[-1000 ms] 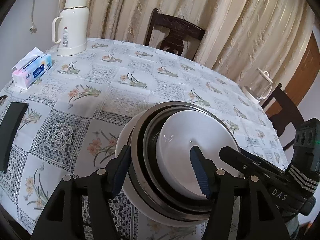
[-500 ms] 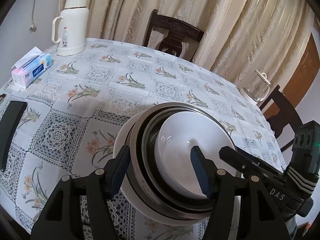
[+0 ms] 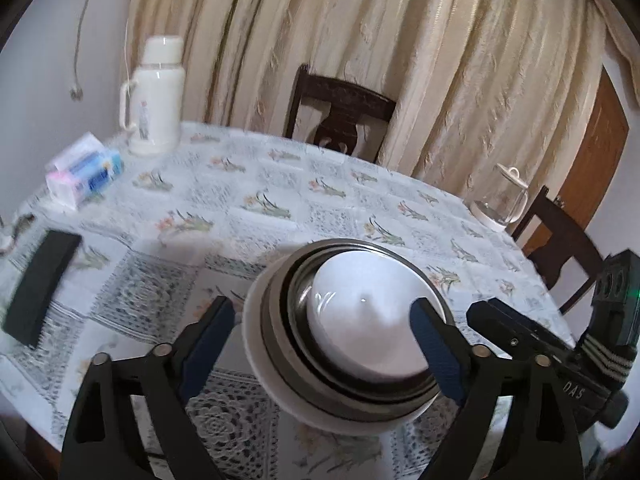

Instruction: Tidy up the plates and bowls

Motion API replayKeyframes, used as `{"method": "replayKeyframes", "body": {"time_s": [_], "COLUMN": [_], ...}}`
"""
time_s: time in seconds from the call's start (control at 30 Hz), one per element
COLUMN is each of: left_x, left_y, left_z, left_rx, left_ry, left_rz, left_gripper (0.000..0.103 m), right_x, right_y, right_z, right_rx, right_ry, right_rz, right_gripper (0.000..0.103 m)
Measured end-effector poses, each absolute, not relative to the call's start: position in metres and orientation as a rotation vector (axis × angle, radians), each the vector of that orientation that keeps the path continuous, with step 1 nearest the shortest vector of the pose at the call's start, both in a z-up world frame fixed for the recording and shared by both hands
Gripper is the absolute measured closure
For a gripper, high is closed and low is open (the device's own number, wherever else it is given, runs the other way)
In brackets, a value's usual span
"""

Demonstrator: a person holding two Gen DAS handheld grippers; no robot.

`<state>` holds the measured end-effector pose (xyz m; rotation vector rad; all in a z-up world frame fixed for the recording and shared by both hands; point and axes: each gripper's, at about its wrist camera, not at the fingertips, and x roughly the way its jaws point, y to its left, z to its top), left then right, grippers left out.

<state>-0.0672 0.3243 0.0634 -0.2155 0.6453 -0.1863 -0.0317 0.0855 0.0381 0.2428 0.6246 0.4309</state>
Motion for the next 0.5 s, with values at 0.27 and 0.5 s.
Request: {"method": "replayKeyframes", "body": {"time_s": [0.27,0.5], "left_x": [-0.101,-0.114], "left_y": [0.304,0.302], "left_z": [0.069,0.063], "left_rx": [0.006,0.029], "left_ry": [0.547,0.551], "left_rz": [-0.123,-0.117], "left_gripper": [0.002,0.002], "right_x": [-0.052,-0.079], "right_y": [0.084,0.097], "right_z": [0.034,0.041], "right_rx": [0.206,0.068], "right_ry": [0.628,0.552], "right_rz": [0.388,0.358], "right_gripper": [0.001,0.000]}}
